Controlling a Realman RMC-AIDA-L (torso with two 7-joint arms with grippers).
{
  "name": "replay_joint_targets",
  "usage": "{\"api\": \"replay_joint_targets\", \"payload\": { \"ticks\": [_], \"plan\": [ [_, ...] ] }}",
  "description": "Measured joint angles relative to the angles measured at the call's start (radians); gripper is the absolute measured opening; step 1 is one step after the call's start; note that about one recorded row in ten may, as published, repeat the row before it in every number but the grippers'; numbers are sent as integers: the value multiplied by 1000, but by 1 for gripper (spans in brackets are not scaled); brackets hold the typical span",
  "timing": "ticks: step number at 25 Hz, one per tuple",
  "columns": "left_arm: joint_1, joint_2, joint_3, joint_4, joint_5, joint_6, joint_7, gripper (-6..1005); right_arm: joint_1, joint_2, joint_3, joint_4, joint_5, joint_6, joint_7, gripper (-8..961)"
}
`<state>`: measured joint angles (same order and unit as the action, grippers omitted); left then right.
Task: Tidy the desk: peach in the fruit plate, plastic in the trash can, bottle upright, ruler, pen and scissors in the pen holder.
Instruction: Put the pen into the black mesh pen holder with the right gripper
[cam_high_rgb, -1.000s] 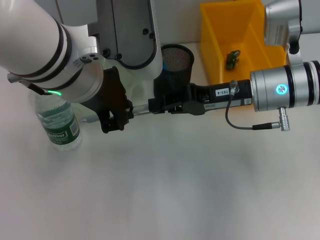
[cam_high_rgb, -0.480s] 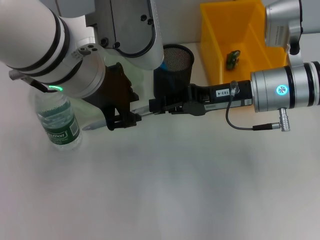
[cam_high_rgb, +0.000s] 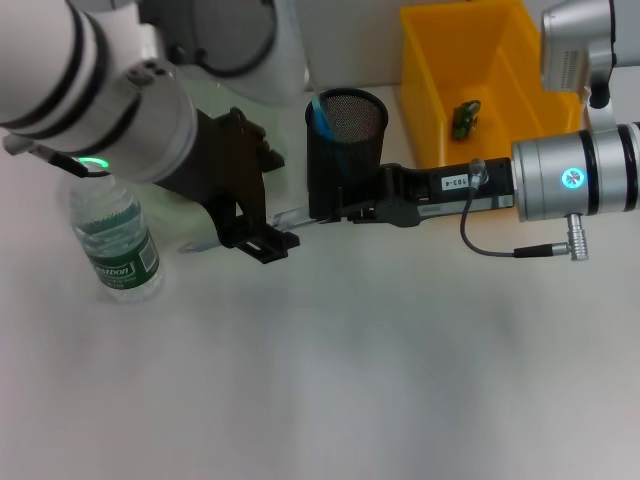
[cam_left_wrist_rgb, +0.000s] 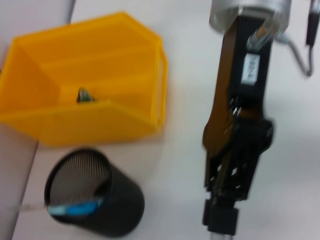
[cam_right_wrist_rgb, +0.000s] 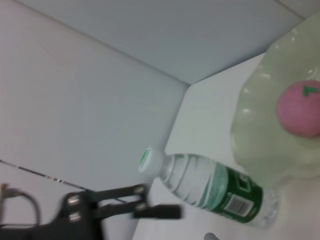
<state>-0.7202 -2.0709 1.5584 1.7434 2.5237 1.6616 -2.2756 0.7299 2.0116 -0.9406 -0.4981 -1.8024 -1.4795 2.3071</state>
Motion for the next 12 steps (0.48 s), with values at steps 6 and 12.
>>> {"api": "replay_joint_targets", "payload": {
  "ticks": [6, 12],
  "plan": [
    [103, 0, -130, 67, -200, -16, 64, 743, -20, -24, 2, -2, 2, 12, -11, 135],
    [275, 2, -284, 65, -568, -36, 201, 793, -63, -57, 31, -94, 8, -37, -12, 135]
  ]
}}
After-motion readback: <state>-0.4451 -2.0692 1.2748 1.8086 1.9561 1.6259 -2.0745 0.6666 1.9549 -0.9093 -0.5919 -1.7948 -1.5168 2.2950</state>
